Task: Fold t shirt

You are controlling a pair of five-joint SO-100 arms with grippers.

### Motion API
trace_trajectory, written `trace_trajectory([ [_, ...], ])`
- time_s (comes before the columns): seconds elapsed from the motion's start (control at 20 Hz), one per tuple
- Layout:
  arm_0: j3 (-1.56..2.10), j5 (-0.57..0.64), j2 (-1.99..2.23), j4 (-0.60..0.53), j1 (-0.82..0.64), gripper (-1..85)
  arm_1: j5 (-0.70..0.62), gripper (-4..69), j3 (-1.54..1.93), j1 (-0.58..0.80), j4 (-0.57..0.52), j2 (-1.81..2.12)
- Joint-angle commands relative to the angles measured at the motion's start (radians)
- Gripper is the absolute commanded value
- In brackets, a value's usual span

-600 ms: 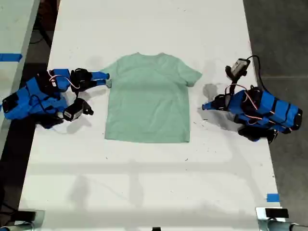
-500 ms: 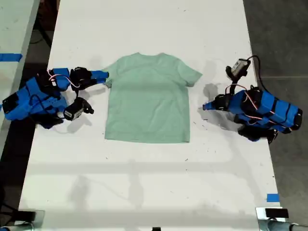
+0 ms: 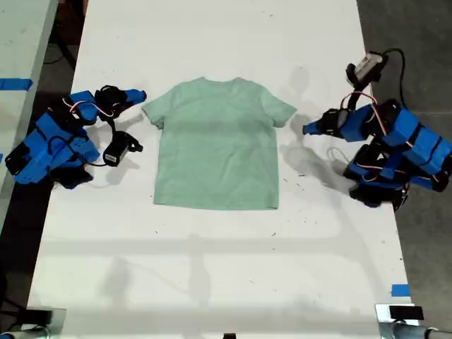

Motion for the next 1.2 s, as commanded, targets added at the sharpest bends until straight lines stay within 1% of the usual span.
trace_trajectory([
  [0.0, 0.038, 0.003, 0.009, -0.018, -0.009, -0.3, -0.106, 23.4, -0.201, 0.123, -0.091, -0.316],
  [0.1, 0.038, 0.006, 0.009, -0.018, -0.009, -0.3, -0.160, 25.4, -0.267, 0.210, -0.161, -0.483],
  [0.3, 0.038, 0.008, 0.009, -0.020, -0.006, -0.3, -0.233, 25.1, -0.433, 0.334, -0.256, -0.821],
  [0.45, 0.038, 0.008, 0.009, -0.020, -0.006, -0.3, -0.247, 24.8, -0.565, 0.354, -0.311, -1.045],
  [0.55, 0.038, 0.008, 0.009, -0.020, -0.005, -0.3, -0.245, 24.7, -0.643, 0.341, -0.336, -1.183],
  [0.65, 0.038, 0.008, 0.009, -0.020, -0.003, -0.3, -0.235, 24.6, -0.663, 0.330, -0.383, -1.299],
  [0.7, 0.038, 0.008, 0.009, -0.020, -0.003, -0.3, -0.229, 20.4, -0.655, 0.327, -0.413, -1.348],
  [0.75, 0.038, 0.008, 0.009, -0.020, -0.003, -0.3, -0.210, 0.6, -0.641, 0.322, -0.437, -1.390],
  [0.85, 0.038, 0.008, 0.009, -0.018, -0.003, -0.3, -0.192, 1.9, -0.624, 0.304, -0.466, -1.430],
  [0.95, 0.038, 0.008, 0.009, -0.018, -0.003, -0.3, -0.184, 1.9, -0.626, 0.298, -0.442, -1.371],
  [1.0, 0.038, 0.008, 0.009, -0.018, -0.002, -0.3, -0.189, 1.9, -0.653, 0.287, -0.399, -1.312],
  [1.15, 0.038, 0.008, 0.009, -0.018, -0.005, -0.3, -0.204, 1.9, -0.888, 0.186, -0.192, -1.198],
])
